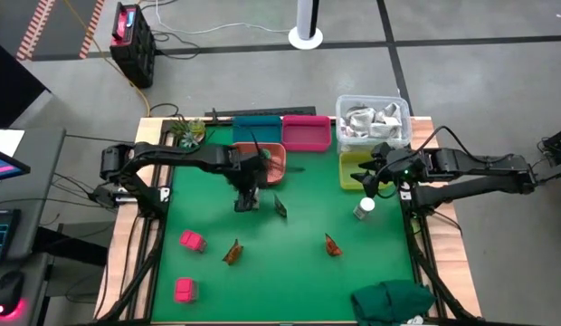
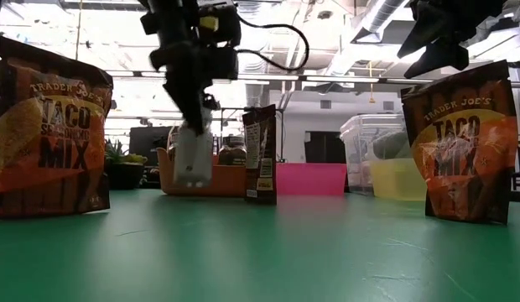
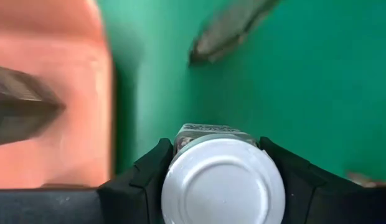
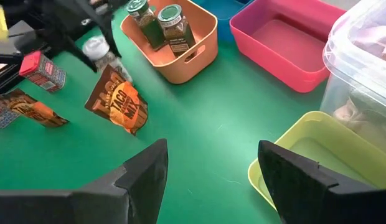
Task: Sort spices by type
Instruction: Put the left white seasoning bottle into the blue bin
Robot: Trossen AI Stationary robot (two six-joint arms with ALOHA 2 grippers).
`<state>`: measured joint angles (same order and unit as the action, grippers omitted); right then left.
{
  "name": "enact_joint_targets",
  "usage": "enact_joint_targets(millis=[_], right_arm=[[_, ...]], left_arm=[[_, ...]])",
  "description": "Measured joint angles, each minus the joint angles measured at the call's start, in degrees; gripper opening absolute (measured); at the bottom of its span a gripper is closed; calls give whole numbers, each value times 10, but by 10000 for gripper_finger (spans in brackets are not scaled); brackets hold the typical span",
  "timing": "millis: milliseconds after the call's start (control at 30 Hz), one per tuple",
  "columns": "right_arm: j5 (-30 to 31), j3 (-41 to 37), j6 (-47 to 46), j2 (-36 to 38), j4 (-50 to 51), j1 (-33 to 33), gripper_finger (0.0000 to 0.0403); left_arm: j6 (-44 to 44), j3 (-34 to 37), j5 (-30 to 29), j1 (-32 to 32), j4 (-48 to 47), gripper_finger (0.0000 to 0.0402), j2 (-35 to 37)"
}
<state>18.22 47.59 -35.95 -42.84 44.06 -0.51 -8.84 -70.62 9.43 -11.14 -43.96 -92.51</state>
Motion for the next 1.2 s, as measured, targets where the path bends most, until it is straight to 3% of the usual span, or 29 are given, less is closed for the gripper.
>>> enact_joint_targets(millis=[133,367,533,767,967,1200], right_arm=[[0,0,0,0,0,0,275],[1,0,-3,0,-6,0,275],[2,0,-11,-7,-16,0,275],[2,-1,-15,-37,-33,0,275],[2,-1,-15,-79,-55,0,275],[0,0,-30,-102,-73,0,275]], left_arm=[[-17,-72,7,-29,-67,190,0],[-26,-164,45,-118,-85,190,1],[0,-168,34,-202,-41,190,1],[20,-151,-74,-289,51,190,-7],[24,-149,-82,-323,55,190,-69],[-55,-149,-83,-327,50,190,-129]])
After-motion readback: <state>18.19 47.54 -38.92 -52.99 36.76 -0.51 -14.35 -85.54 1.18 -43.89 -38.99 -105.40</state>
